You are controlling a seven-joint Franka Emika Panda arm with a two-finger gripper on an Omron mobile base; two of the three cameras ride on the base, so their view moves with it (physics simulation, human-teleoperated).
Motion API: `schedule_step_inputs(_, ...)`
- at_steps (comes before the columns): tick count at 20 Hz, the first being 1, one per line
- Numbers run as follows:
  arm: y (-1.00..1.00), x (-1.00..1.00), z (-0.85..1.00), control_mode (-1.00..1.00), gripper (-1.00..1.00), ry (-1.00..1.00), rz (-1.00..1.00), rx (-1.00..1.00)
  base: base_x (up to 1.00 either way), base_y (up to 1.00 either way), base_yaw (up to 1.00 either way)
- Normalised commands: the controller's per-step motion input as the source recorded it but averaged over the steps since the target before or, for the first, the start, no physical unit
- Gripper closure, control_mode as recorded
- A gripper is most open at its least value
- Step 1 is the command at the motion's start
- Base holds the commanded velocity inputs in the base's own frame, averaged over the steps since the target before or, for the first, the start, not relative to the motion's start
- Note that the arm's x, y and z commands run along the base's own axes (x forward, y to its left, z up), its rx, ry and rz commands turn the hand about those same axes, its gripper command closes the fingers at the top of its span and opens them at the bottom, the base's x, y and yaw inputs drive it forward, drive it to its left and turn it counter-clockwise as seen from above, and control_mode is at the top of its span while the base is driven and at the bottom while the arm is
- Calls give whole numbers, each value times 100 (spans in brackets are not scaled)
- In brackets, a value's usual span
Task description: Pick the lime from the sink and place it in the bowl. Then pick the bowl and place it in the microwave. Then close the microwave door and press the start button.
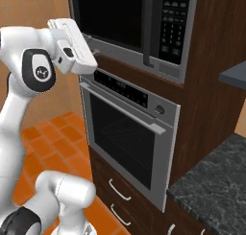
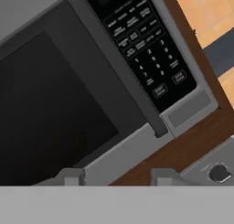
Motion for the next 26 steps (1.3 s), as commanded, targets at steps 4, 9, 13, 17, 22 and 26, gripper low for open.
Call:
schedule_step_inputs(4, -4, -52, 0, -100, 100, 2, 14, -42, 0, 0, 0)
schedule_step_inputs(9, 0, -42, 0, -100, 100, 8, 2, -50, 0, 0, 0)
schedule_step_inputs(13, -7, -31, 2, -100, 100, 14, 6, -27, 0, 0, 0)
schedule_step_inputs(17, -10, -28, 0, -100, 100, 18, 1, -25, 0, 0, 0)
schedule_step_inputs(22, -21, -4, 6, -100, 100, 14, -3, -5, 0, 0, 0)
schedule_step_inputs(26, -48, -24, 2, -100, 100, -1, -2, 1, 0, 0, 0)
